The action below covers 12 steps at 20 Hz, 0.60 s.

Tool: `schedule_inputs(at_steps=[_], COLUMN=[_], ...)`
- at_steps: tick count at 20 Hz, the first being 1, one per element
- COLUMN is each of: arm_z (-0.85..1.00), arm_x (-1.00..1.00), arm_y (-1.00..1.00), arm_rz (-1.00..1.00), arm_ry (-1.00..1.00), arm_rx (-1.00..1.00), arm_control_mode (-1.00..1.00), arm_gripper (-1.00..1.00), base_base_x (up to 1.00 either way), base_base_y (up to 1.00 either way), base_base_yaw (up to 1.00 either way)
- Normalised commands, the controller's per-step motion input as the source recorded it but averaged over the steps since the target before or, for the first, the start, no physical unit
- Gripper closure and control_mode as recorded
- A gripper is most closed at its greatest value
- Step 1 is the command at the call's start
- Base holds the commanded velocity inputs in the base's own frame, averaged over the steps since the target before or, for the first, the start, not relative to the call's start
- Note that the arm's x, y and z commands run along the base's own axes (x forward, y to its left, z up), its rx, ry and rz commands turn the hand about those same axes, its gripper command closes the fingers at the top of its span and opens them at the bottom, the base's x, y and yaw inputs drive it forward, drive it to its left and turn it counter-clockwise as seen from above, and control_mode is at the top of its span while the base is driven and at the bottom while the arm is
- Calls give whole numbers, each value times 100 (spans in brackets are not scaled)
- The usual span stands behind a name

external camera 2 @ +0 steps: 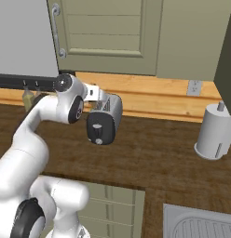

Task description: Start the toaster. Once the lever pops up, take the bread to the plate on the dining counter.

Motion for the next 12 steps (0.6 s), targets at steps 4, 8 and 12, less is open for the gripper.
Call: schedule_inputs(at_steps=[4,8,12], arm_z=[0,0,3], arm_x=[-92,-94,-92], arm_y=[0,0,0], arm_rz=[0,0,0], arm_ry=[0,0,0], arm_rx=[0,0,0], arm_control_mode=[-100,-100,-100], arm_gripper=[100,100,100], base_base_x=[0,0,0], base_base_y=[0,0,0], base_base_yaw=[0,0,0])
